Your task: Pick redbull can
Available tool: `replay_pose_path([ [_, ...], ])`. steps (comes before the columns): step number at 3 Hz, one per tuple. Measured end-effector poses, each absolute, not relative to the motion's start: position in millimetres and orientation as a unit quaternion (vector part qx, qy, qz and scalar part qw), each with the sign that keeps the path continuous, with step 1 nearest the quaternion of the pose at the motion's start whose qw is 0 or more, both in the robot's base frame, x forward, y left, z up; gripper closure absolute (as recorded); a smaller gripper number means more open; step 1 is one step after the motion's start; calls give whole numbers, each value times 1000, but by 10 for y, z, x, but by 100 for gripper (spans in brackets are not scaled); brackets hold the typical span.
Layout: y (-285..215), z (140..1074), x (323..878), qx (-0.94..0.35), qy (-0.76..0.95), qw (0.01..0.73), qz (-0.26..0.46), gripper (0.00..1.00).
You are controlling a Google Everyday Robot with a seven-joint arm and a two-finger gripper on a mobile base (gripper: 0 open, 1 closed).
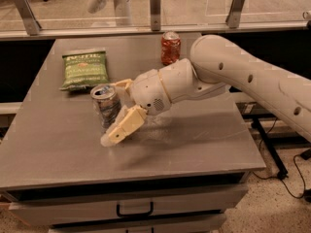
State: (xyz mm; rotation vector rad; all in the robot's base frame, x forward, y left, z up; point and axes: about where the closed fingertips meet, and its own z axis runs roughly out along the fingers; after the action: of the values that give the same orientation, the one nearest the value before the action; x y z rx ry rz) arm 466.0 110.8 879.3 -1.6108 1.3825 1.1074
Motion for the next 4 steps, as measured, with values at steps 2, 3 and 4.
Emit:
replay_pose_path([
  [2,1208,8821,4761,-621,511,387,451,63],
  [3,1129,9114,4813,-611,484,418,466,86],
  [4,958,9505,4839,-593,473,445,477,100],
])
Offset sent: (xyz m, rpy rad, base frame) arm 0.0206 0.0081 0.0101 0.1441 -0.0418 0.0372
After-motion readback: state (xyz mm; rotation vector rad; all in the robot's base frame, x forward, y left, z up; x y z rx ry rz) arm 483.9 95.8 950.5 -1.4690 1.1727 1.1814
